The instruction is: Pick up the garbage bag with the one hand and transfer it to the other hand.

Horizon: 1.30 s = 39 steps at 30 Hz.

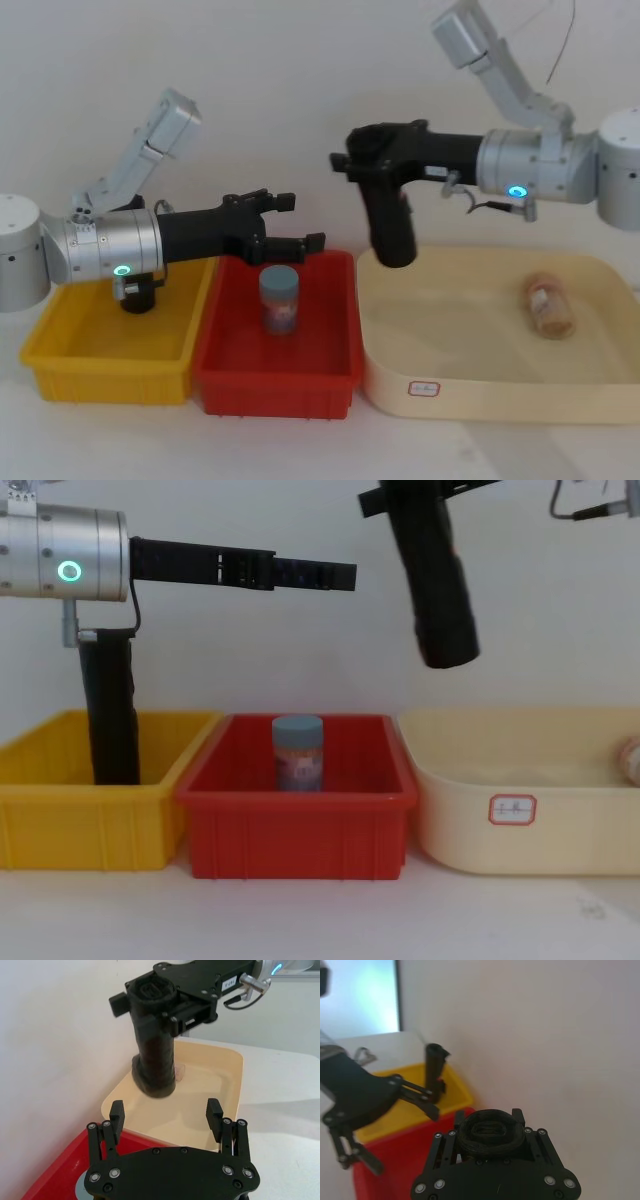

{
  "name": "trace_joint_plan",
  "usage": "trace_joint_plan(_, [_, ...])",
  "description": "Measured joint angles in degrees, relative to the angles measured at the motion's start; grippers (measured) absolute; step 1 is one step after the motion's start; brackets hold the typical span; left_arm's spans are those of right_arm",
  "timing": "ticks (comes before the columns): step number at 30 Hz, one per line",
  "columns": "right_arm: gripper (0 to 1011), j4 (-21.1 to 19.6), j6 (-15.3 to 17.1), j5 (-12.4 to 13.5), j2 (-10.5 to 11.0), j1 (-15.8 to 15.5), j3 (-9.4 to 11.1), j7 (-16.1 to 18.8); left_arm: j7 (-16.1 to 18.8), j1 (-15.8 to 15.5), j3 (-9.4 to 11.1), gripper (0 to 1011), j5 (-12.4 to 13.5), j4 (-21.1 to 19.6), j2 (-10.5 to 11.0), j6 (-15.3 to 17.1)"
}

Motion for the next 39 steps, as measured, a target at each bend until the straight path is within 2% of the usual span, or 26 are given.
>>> trace_joint_plan(6, [548,-2.86,2.76,-1.23,2.21,-0.68,0.67,-3.41,0.00,0.00,0.00,1001,0.00,0.00,0.00,0.00])
trace_joint_plan(12, [718,-5.56,5.97,-2.78,4.46,-1.42,1.57,-7.29,0.00,0.00,0.00,1001,0.00,0.00,0.00,0.00])
trace_joint_plan(13, [773,-6.22,6.69,-3.12,5.06,-1.60,1.85,-8.12,0.00,0.00,0.00,1002,0.00,0.00,0.00,0.00])
trace_joint_plan(15, [800,-6.76,7.44,-3.51,5.56,-1.74,2.06,-9.03,0.00,0.00,0.00,1001,0.00,0.00,0.00,0.00])
trace_joint_plan(16, [862,-7.34,8.00,-3.85,6.12,-1.86,2.29,-9.73,0.00,0.00,0.00,1001,0.00,0.00,0.00,0.00])
trace_joint_plan(23, [1001,-8.89,10.15,-5.05,7.75,-2.24,2.89,-12.08,0.00,0.00,0.00,1001,0.00,0.00,0.00,0.00])
trace_joint_plan(39, [1000,-10.47,12.19,-6.26,9.37,-2.62,3.56,-14.40,0.00,0.00,0.00,1001,0.00,0.00,0.00,0.00])
